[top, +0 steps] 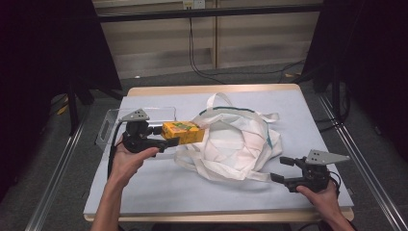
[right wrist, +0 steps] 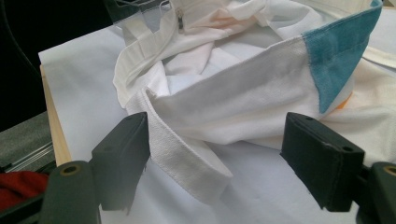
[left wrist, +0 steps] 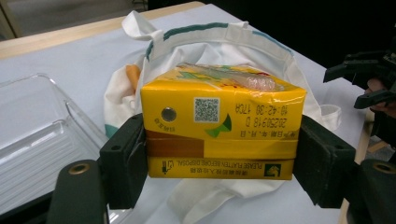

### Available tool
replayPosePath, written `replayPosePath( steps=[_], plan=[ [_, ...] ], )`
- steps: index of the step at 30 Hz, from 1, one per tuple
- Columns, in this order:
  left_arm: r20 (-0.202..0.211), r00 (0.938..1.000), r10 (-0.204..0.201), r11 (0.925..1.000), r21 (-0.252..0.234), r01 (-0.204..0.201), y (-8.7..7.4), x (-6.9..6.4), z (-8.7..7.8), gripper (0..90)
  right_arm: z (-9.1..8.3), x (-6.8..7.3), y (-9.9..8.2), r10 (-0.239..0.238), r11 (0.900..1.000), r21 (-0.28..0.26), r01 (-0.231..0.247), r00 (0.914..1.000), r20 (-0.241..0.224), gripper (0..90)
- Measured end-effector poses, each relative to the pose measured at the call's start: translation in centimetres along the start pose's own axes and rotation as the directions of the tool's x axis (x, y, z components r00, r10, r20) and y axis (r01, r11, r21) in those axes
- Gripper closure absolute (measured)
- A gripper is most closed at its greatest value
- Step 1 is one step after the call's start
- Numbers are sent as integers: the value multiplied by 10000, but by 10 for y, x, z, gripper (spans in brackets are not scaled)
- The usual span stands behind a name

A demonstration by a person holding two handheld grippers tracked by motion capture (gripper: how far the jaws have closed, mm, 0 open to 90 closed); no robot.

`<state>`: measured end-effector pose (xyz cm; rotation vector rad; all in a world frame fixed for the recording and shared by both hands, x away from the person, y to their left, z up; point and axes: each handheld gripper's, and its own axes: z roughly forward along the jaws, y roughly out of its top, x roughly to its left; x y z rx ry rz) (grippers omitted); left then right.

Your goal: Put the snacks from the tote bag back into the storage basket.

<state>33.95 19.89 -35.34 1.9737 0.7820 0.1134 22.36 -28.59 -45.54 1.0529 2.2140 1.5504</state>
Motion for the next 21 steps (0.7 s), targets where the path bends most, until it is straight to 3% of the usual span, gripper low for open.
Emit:
replayPosePath(
  steps=[16, 21],
  plan=[
    [-717, 9946, -750, 9970, 129, 761, 19, 24, -19, 278, 0, 0, -1, 21, 10000, 22, -21, 10000, 14, 235],
    [-1065, 9888, -1049, 9940, 208, 1076, 21, 32, -24, 278, 0, -1, -1, 76, 10000, 28, -76, 10000, 62, 235]
  ],
)
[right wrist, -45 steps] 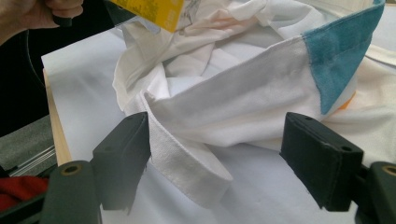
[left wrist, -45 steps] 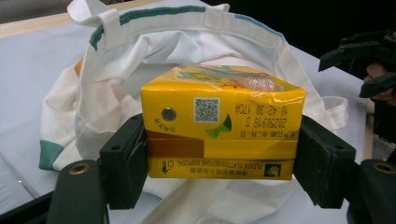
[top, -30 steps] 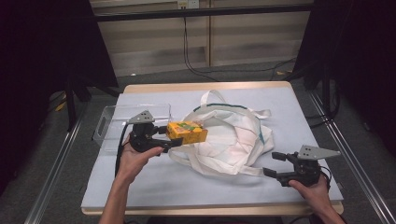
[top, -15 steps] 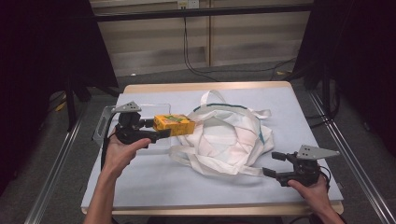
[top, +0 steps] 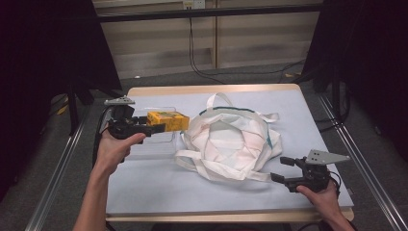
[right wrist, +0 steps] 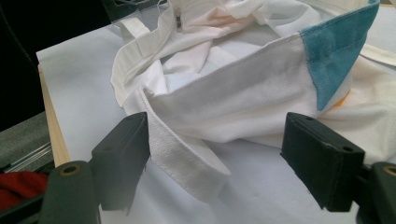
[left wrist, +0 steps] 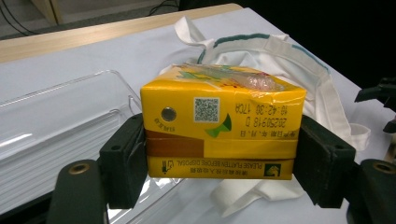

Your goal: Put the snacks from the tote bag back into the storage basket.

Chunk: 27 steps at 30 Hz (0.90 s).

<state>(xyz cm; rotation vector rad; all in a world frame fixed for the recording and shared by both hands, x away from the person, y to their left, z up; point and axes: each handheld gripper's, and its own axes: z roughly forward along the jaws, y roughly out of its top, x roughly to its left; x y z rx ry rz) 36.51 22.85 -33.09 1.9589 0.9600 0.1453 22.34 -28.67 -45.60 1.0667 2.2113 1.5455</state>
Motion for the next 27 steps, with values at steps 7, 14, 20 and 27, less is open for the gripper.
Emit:
replayPosePath(
  steps=[7, 14, 20, 27],
  plan=[
    [-581, 9974, -437, 9989, 152, 446, 7, 11, -5, 278, 1, 0, 0, -58, 10000, 49, 58, 10000, 16, 235],
    [-904, 9932, -736, 9967, 261, 763, 13, 22, -8, 278, 0, -1, -1, -45, 10000, 66, 45, 10000, 73, 235],
    [-1165, 9871, -1095, 9924, 437, 1152, 16, 30, -8, 278, -2, -3, -2, 38, 10000, -13, -38, 10000, 79, 235],
    [-1509, 9825, -1095, 9899, 727, 1215, 21, 37, -7, 278, -3, -4, -3, 86, 10000, 13, -86, 10000, 49, 235]
  ],
)
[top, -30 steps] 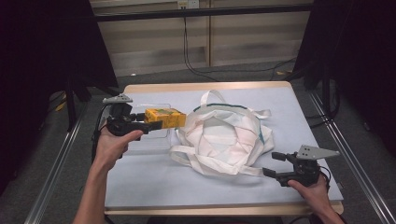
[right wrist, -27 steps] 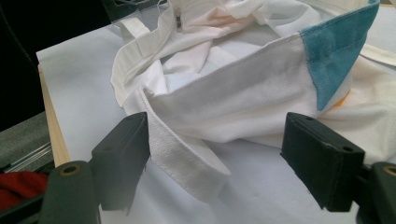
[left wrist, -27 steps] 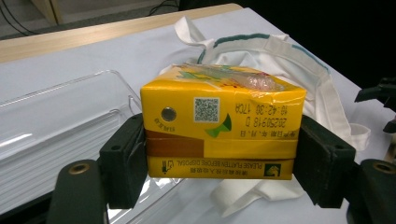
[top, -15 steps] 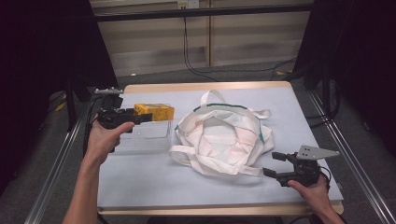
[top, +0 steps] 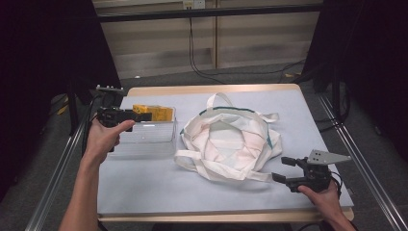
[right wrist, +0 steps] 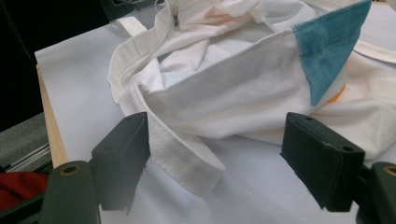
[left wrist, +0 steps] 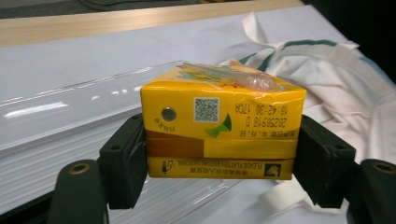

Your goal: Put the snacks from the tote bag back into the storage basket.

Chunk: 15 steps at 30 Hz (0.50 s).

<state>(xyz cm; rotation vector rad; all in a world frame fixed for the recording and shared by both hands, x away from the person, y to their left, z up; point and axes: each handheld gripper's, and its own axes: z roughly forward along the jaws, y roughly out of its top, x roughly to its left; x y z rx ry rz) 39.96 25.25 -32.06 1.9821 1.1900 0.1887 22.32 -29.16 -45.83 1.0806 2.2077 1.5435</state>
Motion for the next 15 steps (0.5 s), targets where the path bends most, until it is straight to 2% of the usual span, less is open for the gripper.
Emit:
replayPosePath(
  steps=[1, 4, 6, 9, 10, 11, 14, 15],
  plan=[
    [-19, 10000, 38, 10000, 48, -38, 2, 1, -1, 278, 0, -1, 0, -19, 10000, -33, 19, 10000, -9, 235],
    [-145, 9997, -217, 9997, 120, 219, 5, 6, 0, 278, -2, -2, -1, 76, 9999, -69, -75, 9999, 75, 235],
    [-295, 9993, -250, 9992, 291, 259, 7, 9, 1, 278, -3, -2, -1, 65, 10000, -64, -65, 9999, 112, 235],
    [-437, 9980, -446, 9980, 432, 465, 8, 13, 3, 278, -2, -1, -1, 47, 10000, -28, -46, 9999, 126, 235],
    [-430, 9969, -654, 9972, 342, 669, 8, 13, 5, 278, -2, -1, 0, 43, 10000, -38, -42, 9999, 128, 235],
    [-455, 9979, -460, 9971, 591, 487, 8, 15, 4, 278, -2, -1, 0, -15, 10000, -37, 15, 9999, 118, 235],
    [-577, 9968, -546, 9965, 605, 581, 11, 16, 5, 278, -2, 0, 0, -38, 10000, 11, 37, 9999, 116, 235],
    [-564, 9974, -445, 9963, 707, 485, 11, 16, 4, 278, -3, 0, 0, -18, 10000, 12, 18, 9999, 120, 235]
  ],
)
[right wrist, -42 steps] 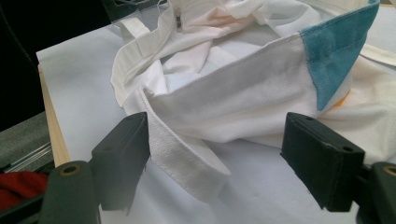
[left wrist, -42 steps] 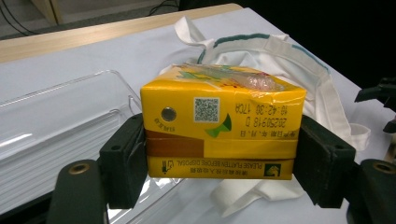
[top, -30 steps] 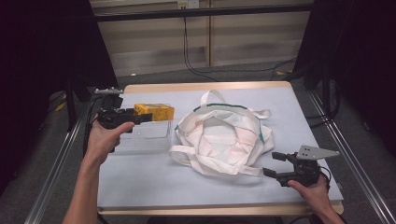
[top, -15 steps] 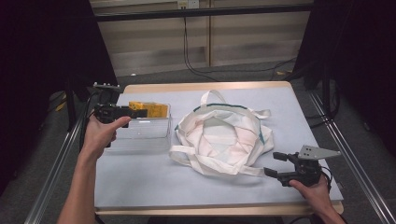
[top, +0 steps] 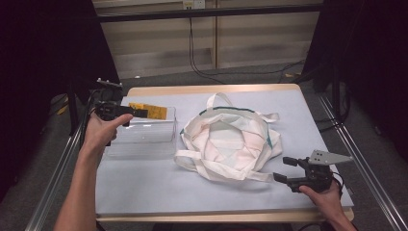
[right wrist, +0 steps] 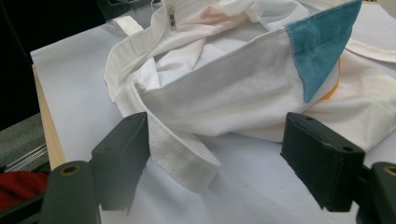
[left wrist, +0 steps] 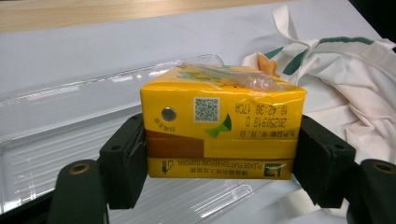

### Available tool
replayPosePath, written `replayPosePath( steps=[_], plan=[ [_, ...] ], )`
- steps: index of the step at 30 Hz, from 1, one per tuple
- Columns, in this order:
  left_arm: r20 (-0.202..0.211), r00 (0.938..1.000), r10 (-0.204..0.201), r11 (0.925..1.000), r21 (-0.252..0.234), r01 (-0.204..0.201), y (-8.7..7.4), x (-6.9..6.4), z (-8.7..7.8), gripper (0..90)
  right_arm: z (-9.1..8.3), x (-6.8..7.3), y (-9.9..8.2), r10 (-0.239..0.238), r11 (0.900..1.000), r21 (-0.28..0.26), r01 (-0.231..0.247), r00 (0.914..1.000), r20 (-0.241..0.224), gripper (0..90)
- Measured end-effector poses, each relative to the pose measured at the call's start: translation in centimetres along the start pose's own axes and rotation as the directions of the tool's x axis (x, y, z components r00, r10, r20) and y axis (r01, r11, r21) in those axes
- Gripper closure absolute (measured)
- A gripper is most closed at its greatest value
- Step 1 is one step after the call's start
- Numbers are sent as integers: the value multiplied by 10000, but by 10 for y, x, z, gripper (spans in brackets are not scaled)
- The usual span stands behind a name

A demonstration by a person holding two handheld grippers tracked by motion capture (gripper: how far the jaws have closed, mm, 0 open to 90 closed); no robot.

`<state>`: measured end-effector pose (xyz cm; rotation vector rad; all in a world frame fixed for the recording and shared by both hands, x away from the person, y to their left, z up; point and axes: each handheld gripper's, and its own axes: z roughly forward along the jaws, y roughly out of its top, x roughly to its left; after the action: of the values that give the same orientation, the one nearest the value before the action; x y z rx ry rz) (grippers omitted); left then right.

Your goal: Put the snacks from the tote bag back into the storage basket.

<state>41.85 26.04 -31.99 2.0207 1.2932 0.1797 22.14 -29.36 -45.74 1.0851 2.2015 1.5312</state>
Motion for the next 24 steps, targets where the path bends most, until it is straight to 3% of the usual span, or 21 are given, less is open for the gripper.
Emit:
replayPosePath(
  steps=[3, 4, 7, 12, 24],
  plan=[
    [-49, 10000, -31, 10000, 77, 32, 3, 0, 1, 278, -2, 2, -1, -12, 10000, -34, 12, 10000, 31, 235],
    [-23, 9997, -223, 9998, -6, 223, 4, -1, 2, 278, -3, 2, -2, -17, 10000, -25, 17, 10000, 50, 235],
    [-111, 9999, -59, 9993, 369, 63, 6, 1, 6, 278, -6, 2, -3, 23, 10000, -52, -22, 9999, 116, 235],
    [-292, 9994, -166, 9982, 574, 182, 12, 4, 10, 278, -9, 3, -4, 66, 10000, -62, -65, 9997, 223, 235],
    [-758, 9961, -445, 9879, 1451, 551, 25, 8, 30, 279, -7, 6, -3, 3, 10000, 8, -3, 9998, 218, 235]
  ],
)
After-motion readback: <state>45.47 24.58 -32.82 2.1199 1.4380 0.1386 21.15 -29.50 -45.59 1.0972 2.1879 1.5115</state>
